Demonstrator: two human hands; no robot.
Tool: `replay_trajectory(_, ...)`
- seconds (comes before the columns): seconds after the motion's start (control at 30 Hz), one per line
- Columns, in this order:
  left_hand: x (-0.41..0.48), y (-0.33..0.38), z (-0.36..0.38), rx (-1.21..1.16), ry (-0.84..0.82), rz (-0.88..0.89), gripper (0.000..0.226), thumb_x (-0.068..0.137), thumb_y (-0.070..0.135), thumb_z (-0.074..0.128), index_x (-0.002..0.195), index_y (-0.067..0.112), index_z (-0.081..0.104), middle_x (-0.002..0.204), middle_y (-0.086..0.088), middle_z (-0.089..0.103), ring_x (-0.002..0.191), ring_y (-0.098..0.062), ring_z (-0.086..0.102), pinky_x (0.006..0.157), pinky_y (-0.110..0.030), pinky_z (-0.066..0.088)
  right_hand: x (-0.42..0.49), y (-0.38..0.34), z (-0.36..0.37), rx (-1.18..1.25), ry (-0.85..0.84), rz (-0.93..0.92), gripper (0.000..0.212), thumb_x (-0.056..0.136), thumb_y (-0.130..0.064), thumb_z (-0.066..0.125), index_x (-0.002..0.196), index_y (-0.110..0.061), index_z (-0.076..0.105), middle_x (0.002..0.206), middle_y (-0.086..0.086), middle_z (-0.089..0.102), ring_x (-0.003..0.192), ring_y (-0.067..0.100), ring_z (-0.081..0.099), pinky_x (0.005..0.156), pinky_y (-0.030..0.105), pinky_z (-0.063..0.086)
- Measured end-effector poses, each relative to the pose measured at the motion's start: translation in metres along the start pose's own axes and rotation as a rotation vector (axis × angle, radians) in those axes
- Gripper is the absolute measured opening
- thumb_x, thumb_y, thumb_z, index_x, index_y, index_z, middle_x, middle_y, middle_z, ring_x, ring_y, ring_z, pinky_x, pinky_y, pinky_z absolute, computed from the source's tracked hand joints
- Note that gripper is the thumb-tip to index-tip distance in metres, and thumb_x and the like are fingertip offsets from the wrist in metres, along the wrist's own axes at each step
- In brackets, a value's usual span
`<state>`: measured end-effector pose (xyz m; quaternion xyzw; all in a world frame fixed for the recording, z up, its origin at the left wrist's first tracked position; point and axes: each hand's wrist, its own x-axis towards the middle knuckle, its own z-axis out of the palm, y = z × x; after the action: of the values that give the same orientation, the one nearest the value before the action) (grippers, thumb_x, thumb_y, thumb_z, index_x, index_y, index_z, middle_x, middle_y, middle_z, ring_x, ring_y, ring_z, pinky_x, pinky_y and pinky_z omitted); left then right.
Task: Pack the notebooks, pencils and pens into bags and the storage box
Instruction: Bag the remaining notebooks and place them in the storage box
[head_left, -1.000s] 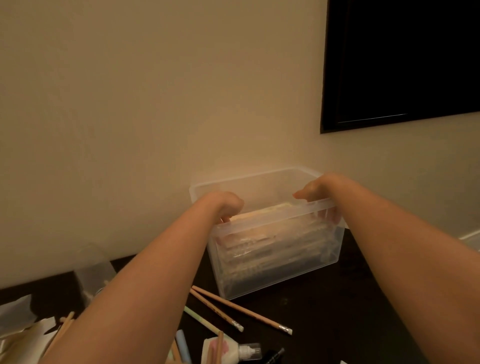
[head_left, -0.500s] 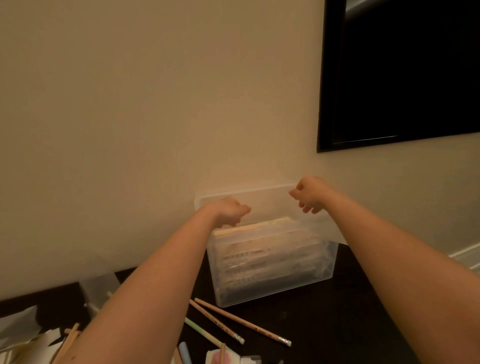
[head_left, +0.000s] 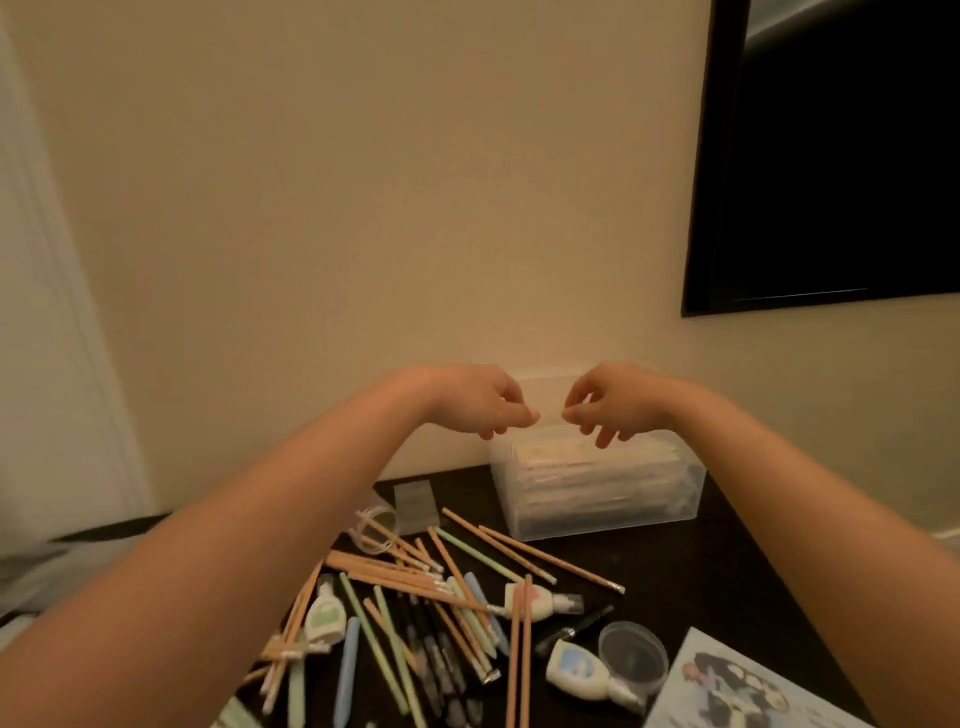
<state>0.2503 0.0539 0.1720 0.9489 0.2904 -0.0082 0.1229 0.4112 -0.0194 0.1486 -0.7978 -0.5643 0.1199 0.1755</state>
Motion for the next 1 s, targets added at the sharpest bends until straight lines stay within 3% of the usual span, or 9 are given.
replay_trajectory(0.2, -0.073, -0.011, 0.02, -0.067, -0.053, -0.076, 0.045, 0.097, 0.043, 0.04, 0.129, 0.013, 0.05, 0.117, -0.003, 0.059, 0.104, -0.017, 0.059, 0.094, -0.037, 0.047, -0.056, -0.044, 0.028, -0.026, -0.05, -0.064, 0.029, 0.096, -0.028, 0.052, 0.121, -0.015, 0.057, 0.099, 0.002, 0.066, 0.083, 0.013, 0.066, 0.067, 0.021, 0.051)
replay_trajectory(0.43, -0.142, -0.027, 0.056, -0.134, -0.086, -0.17, 0.05, 0.096, 0.049, 0.039, 0.135, 0.019, 0.044, 0.124, 0.0, 0.05, 0.113, -0.019, 0.052, 0.086, -0.03, 0.046, -0.112, -0.061, 0.066, -0.04, -0.146, -0.074, 0.027, 0.096, -0.029, 0.052, 0.118, -0.015, 0.059, 0.094, 0.003, 0.069, 0.082, 0.013, 0.068, 0.075, 0.027, 0.055)
replay_trajectory(0.53, -0.171, -0.026, 0.074, -0.107, -0.085, -0.16, 0.05, 0.097, 0.05, 0.037, 0.131, 0.015, 0.049, 0.127, -0.004, 0.052, 0.11, -0.02, 0.053, 0.089, -0.03, 0.043, -0.135, -0.063, 0.086, -0.032, -0.181, -0.1, 0.026, 0.096, -0.029, 0.052, 0.117, -0.016, 0.061, 0.093, 0.0, 0.07, 0.081, 0.012, 0.069, 0.08, 0.032, 0.056)
replay_trajectory(0.67, -0.207, -0.023, 0.105, -0.166, -0.083, -0.101, 0.046, 0.097, 0.047, 0.038, 0.12, 0.014, 0.059, 0.116, -0.006, 0.059, 0.102, -0.02, 0.055, 0.089, -0.035, 0.043, -0.161, -0.061, 0.113, -0.068, -0.23, -0.104, 0.027, 0.096, -0.03, 0.052, 0.116, -0.017, 0.063, 0.099, 0.0, 0.069, 0.085, 0.01, 0.068, 0.084, 0.03, 0.054)
replay_trajectory(0.77, -0.224, -0.022, 0.128, -0.182, -0.124, -0.093, 0.044, 0.097, 0.044, 0.039, 0.126, 0.015, 0.055, 0.127, -0.005, 0.055, 0.115, -0.02, 0.052, 0.098, -0.036, 0.039, -0.173, -0.055, 0.137, -0.113, -0.21, -0.094, 0.028, 0.096, -0.032, 0.052, 0.121, -0.022, 0.059, 0.109, -0.004, 0.065, 0.092, 0.01, 0.064, 0.09, 0.031, 0.051)
replay_trajectory(0.9, -0.23, -0.028, 0.161, -0.284, -0.141, -0.124, 0.04, 0.096, 0.045, 0.043, 0.123, 0.017, 0.05, 0.124, 0.0, 0.048, 0.112, -0.014, 0.047, 0.096, -0.031, 0.037, -0.18, -0.042, 0.178, -0.238, -0.176, -0.082, 0.033, 0.098, -0.036, 0.045, 0.124, -0.019, 0.056, 0.121, 0.002, 0.06, 0.102, 0.017, 0.057, 0.09, 0.033, 0.047)
replay_trajectory(1.0, -0.229, -0.035, 0.191, -0.13, -0.064, -0.204, 0.061, 0.092, 0.051, 0.047, 0.142, 0.018, 0.036, 0.151, -0.004, 0.027, 0.139, -0.022, 0.024, 0.109, -0.041, 0.026, -0.18, -0.031, 0.205, -0.266, -0.098, -0.018, 0.042, 0.099, -0.039, 0.037, 0.137, -0.021, 0.042, 0.132, 0.006, 0.052, 0.115, 0.023, 0.052, 0.096, 0.039, 0.045)
